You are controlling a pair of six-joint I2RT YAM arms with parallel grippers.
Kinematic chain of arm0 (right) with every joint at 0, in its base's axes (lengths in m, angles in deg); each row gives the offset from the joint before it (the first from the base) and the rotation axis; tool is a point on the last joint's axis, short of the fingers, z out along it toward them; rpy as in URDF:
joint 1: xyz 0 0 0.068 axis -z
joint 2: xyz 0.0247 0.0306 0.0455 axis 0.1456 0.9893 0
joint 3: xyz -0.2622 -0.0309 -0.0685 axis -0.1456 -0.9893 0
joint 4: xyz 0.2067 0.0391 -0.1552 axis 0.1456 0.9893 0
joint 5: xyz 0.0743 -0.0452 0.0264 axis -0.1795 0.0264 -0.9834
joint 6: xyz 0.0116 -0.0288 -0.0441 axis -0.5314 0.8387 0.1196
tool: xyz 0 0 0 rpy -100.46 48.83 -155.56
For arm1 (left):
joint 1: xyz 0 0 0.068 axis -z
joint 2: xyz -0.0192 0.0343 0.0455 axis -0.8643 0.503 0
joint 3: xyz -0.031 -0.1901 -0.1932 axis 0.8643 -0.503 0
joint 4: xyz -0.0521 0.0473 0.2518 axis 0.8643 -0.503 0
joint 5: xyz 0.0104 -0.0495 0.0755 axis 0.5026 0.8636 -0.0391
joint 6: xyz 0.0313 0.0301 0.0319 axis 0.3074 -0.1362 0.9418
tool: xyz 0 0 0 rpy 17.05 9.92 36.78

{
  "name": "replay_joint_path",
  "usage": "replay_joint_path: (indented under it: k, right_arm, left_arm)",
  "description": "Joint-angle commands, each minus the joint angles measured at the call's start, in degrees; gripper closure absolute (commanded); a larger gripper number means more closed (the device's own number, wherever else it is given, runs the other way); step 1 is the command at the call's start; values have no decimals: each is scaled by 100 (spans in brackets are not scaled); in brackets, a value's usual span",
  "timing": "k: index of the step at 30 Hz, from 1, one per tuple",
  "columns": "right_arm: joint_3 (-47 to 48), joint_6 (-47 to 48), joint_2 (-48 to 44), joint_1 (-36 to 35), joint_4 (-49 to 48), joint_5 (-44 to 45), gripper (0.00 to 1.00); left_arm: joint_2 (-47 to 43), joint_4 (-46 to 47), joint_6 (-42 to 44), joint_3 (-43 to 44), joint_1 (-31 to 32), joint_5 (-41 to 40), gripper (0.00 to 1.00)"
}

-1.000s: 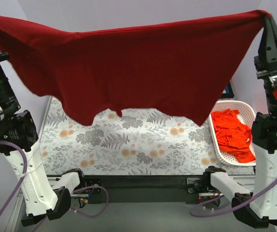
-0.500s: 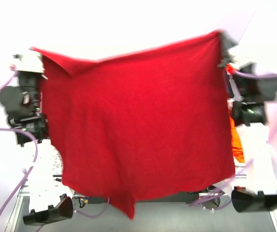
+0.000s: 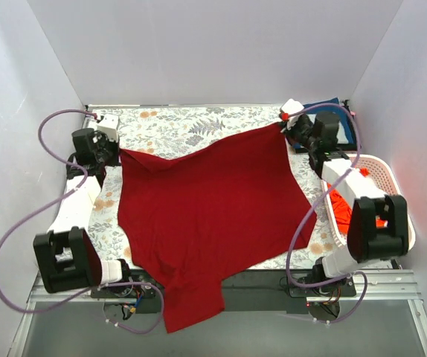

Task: Fold and stack the t-shirts
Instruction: Flatten the tshirt out

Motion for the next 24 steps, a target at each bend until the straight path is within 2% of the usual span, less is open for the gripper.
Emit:
replay_joint_path:
  k: [1, 7, 13, 15, 16, 17, 18, 19, 20, 22, 23, 24]
  right_arm:
    - [397, 210, 575, -158, -488, 36, 99]
    - [1223, 368, 1797, -255, -506, 326, 99]
    - [2541, 535, 3212, -387, -506, 1107, 99]
    - [3069, 553, 3711, -405, -480, 1345, 99]
    - [3227, 562, 3854, -431, -462, 1415, 95]
    - [3385, 536, 3986, -440, -445, 1503, 76]
    - [3683, 492, 4196, -449, -384, 1547, 67]
    - [3807, 465, 4276, -457, -322, 1600, 54]
    - [3957, 430, 4347, -484, -252, 1705, 31]
    - [4265, 430, 4435, -527, 29, 1907, 18]
    - [4344, 430, 4409, -528, 152, 1995, 12]
    - [4380, 430, 4270, -528, 397, 2014, 10]
  left_arm:
    - [488, 158, -138, 275, 117, -539, 100]
    - [2113, 167, -85, 1171, 126, -1225, 100]
    - [3845, 79, -436, 2866, 134, -1463, 100]
    - [4354, -200, -559, 3674, 143, -1683, 100]
    - [4827, -333, -568, 3938, 143, -1648, 100]
    - [5032, -447, -586, 4237, 152, -1630, 100]
    - [5208, -640, -612, 4675, 161, -1595, 92]
    - [5523, -737, -595, 4905, 170, -1543, 79]
    - [5630, -895, -586, 5108, 196, -1542, 58]
    - [5859, -1071, -726, 5662, 187, -1559, 43]
    - [5869, -1185, -735, 5820, 196, -1551, 41]
    - [5834, -1334, -753, 6004, 196, -1560, 39]
